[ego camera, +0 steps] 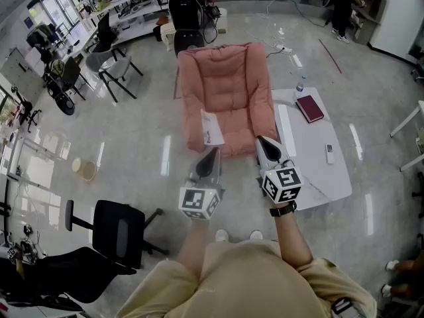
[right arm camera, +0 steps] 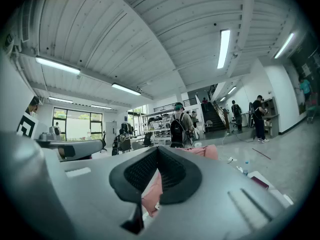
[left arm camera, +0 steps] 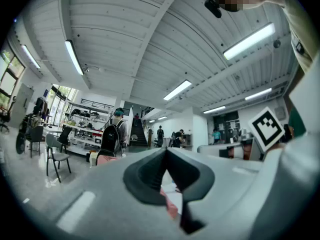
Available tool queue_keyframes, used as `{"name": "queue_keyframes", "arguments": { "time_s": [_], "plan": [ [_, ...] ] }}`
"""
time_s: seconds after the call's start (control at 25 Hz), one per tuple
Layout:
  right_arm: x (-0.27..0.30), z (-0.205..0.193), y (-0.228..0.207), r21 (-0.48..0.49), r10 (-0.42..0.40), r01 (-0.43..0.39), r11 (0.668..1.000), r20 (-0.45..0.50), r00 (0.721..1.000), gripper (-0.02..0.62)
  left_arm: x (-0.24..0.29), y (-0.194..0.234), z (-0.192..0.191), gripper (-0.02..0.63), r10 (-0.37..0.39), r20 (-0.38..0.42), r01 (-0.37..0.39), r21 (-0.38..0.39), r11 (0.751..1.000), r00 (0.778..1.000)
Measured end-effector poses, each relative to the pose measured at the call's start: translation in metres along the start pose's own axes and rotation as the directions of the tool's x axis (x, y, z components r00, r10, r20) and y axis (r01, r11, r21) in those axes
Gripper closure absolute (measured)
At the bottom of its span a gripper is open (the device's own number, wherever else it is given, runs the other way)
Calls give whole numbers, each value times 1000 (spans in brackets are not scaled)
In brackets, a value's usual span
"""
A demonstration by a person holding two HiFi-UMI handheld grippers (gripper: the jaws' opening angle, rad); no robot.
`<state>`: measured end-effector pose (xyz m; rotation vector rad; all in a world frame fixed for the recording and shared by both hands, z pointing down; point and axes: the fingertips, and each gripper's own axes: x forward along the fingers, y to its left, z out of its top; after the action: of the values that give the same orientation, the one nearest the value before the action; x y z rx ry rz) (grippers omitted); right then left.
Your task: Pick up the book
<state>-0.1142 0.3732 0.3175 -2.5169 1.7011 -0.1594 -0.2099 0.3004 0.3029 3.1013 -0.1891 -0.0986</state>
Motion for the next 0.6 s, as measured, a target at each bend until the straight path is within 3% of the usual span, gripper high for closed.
{"name": "queue_keyframes", "arguments": {
  "time_s": [0.6],
  "plan": [
    [-60, 18, -62, -66, -34, 35, 997, 15, 999, 591, 36, -83, -7, 606, -90, 15, 91, -78, 993, 996]
  ]
}}
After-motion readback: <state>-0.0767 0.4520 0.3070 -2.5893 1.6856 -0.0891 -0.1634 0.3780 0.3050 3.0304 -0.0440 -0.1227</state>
